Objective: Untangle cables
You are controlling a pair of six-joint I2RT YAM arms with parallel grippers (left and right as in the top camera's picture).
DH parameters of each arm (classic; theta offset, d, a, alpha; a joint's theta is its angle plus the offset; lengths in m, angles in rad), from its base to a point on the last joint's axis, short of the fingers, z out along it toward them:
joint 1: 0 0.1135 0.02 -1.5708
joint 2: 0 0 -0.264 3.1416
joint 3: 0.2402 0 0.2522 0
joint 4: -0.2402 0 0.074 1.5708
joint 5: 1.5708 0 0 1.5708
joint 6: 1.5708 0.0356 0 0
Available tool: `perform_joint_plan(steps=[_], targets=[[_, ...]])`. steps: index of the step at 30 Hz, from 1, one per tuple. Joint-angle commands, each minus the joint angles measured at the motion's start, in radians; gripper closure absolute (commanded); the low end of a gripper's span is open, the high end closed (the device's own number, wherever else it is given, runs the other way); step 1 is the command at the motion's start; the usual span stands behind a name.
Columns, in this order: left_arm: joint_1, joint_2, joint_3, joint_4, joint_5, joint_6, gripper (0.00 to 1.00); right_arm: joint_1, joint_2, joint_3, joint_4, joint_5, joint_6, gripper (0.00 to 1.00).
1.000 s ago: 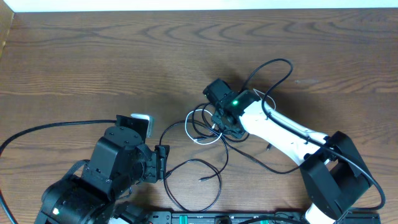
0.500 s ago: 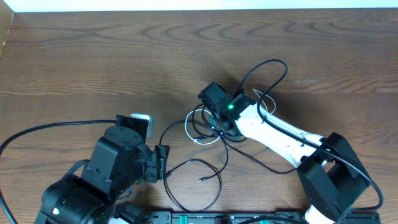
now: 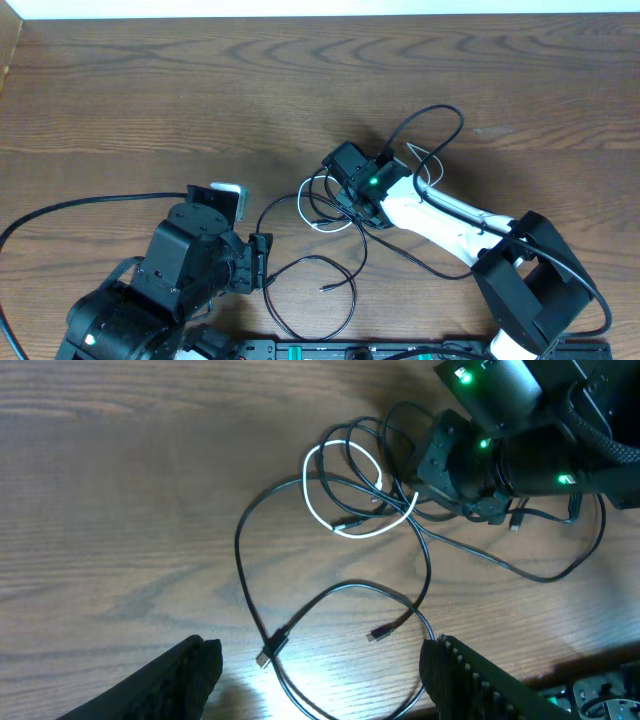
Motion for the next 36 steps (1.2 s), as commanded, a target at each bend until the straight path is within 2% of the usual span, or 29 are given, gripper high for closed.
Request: perform_joint_plan(steps=[1, 3, 9, 12, 17, 23, 29, 36], targets=[[0.004, 0.000, -0.005, 0.000, -0.002, -0.002, 0.30, 0.004, 0.011, -0.009, 0.001, 0.020, -0.003, 0.92], [0.004, 0.000, -0.005, 0.000, -0.002, -0.002, 0.30, 0.003, 0.011, -0.009, 0.004, 0.020, -0.027, 0.99], [0.004, 0.000, -0.005, 0.000, -0.002, -0.002, 0.30, 0.001, 0.007, -0.005, 0.003, 0.014, -0.172, 0.99], [0.004, 0.000, -0.005, 0.000, -0.002, -0.002, 0.30, -0.003, -0.017, 0.006, -0.001, -0.055, -0.241, 0.99], [0.004, 0.000, -0.005, 0.000, -0.002, -0.002, 0.30, -0.031, -0.126, 0.080, -0.012, -0.197, -0.464, 0.99], [0.004, 0.000, -0.005, 0.000, -0.003, -0.001, 0.30, -0.068, -0.333, 0.239, -0.068, -0.208, -0.738, 0.99], [0.004, 0.001, -0.005, 0.000, -0.003, -0.001, 0.30, -0.135, -0.510, 0.367, -0.084, -0.098, -0.797, 0.98], [0.004, 0.001, -0.005, 0.000, -0.003, -0.001, 0.30, -0.340, -0.727, 0.417, -0.093, 0.184, -0.797, 0.99]])
